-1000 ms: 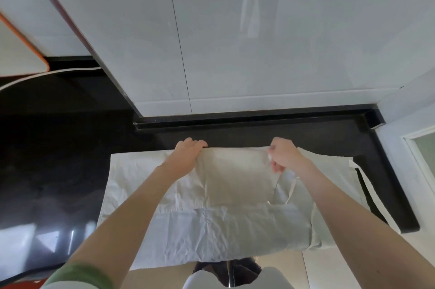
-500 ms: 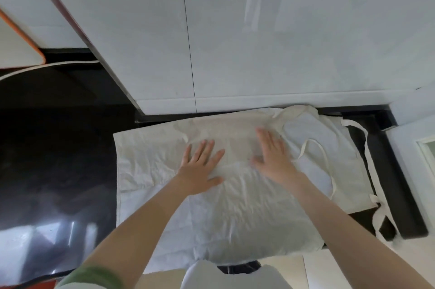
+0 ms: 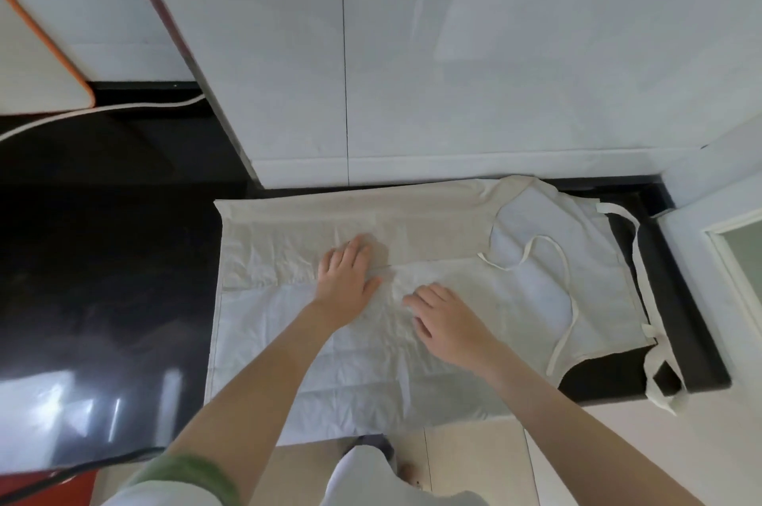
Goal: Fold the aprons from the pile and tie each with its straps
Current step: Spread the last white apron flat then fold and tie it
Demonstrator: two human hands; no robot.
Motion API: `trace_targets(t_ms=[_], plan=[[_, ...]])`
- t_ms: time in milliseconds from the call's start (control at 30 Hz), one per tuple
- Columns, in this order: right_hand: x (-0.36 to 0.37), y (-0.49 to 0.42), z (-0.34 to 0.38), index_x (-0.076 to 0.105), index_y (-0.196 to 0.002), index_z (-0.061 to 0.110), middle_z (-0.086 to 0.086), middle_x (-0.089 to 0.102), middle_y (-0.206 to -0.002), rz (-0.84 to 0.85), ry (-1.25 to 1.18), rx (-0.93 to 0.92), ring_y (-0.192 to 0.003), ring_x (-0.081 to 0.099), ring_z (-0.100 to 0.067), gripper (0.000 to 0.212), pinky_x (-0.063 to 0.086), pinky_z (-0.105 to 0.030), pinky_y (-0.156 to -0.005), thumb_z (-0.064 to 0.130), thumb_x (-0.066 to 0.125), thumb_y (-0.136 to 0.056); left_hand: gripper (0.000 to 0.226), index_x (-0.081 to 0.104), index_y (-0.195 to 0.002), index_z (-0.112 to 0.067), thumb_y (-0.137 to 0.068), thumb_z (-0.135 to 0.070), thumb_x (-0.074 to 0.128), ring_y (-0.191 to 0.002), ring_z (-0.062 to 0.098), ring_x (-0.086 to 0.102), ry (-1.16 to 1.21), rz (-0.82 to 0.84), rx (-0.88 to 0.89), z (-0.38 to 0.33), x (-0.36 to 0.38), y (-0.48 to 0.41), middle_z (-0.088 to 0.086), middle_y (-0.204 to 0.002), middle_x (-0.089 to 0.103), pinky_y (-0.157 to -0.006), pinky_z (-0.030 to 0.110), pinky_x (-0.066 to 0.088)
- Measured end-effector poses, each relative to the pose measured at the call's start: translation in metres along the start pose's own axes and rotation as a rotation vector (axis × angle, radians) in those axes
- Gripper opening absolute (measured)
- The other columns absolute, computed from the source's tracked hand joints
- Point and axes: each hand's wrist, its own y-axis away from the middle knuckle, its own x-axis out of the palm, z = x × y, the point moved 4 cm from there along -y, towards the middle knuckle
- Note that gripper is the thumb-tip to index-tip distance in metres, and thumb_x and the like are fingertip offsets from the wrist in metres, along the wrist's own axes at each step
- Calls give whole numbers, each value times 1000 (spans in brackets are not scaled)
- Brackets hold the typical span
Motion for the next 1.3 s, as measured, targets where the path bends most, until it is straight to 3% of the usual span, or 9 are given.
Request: trace_targets(t_ms=[200, 367, 533, 633, 800, 933, 1100, 1200, 1300], plan=[[16, 23, 39, 35, -144, 16, 0, 38, -145, 322, -82, 41, -136, 30, -19, 49, 19, -33, -112, 32, 46, -98, 44, 38, -139, -9, -96, -17, 43, -129, 29, 35, 216, -175, -386, 21, 0, 65, 9, -143, 37, -106, 38, 27], [30, 46, 67, 25, -150, 20, 0, 22, -158, 397, -35, 79, -147, 15, -18, 60, 14, -41, -116, 34, 49, -97, 44, 41, -138, -8, -94, -9, 45, -126, 32, 36, 448, -389, -751, 43, 8, 131, 13, -140, 40, -104, 41, 27], [44, 61, 79, -6, -154, 26, 3, -10, -162, 504, 61, 219, -148, -14, -24, 61, 7, -57, -116, 37, 26, -103, 43, 39, -139, -13, -98, -28, 36, -131, 31, 32, 836, -582, -1312, 62, 18, 204, 13, -146, 33, -107, 44, 27], [42, 61, 85, -12, -153, 28, 6, -21, -160, 576, 58, 262, -147, -20, -23, 68, 0, -57, -116, 42, 29, -101, 45, 36, -137, -9, -93, -13, 44, -130, 32, 31, 934, -732, -1456, 67, 25, 231, 13, -144, 32, -103, 43, 31], [43, 57, 88, -16, -152, 26, 6, -27, -158, 649, 91, 314, -146, -22, -24, 71, 3, -59, -115, 42, 32, -103, 66, 24, -141, -3, -84, -5, 57, -127, 36, 37, 1118, -635, -1542, 67, 31, 256, 19, -143, 29, -100, 40, 33], [44, 59, 96, -17, -152, 24, 4, -29, -157, 639, 75, 348, -146, -23, -24, 67, 3, -57, -116, 33, 29, -105, 81, 34, -145, -2, -77, -25, 71, -127, 37, 47, 1392, -322, -1325, 77, 55, 255, 20, -144, 42, -101, 45, 43], [40, 61, 109, -18, -152, 21, -4, -25, -159, 592, 110, 272, -145, -24, -24, 62, 1, -58, -117, 37, 19, -105, 35, 60, -119, -3, -87, -14, 63, -89, 24, 61, 1547, -128, -1099, 68, 51, 266, 7, -99, 65, -74, 31, 48], [28, 60, 140, -10, -153, 28, 0, -14, -162, 482, 50, 32, -147, -21, -17, 79, -5, -51, -118, 67, 7, -86, 30, 58, -122, -5, -93, -13, 54, -96, 26, 67, 2037, -206, -890, 53, 24, 256, 9, -105, 71, -76, 38, 55], [18, 56, 159, -11, -153, 26, 5, -13, -161, 420, -43, -28, -147, -19, -14, 98, -8, -50, -119, 75, 36, -82, 27, 57, -122, -4, -97, -12, 49, -99, 30, 69, 2313, -341, -770, 42, -5, 233, 15, -111, 70, -74, 39, 59]])
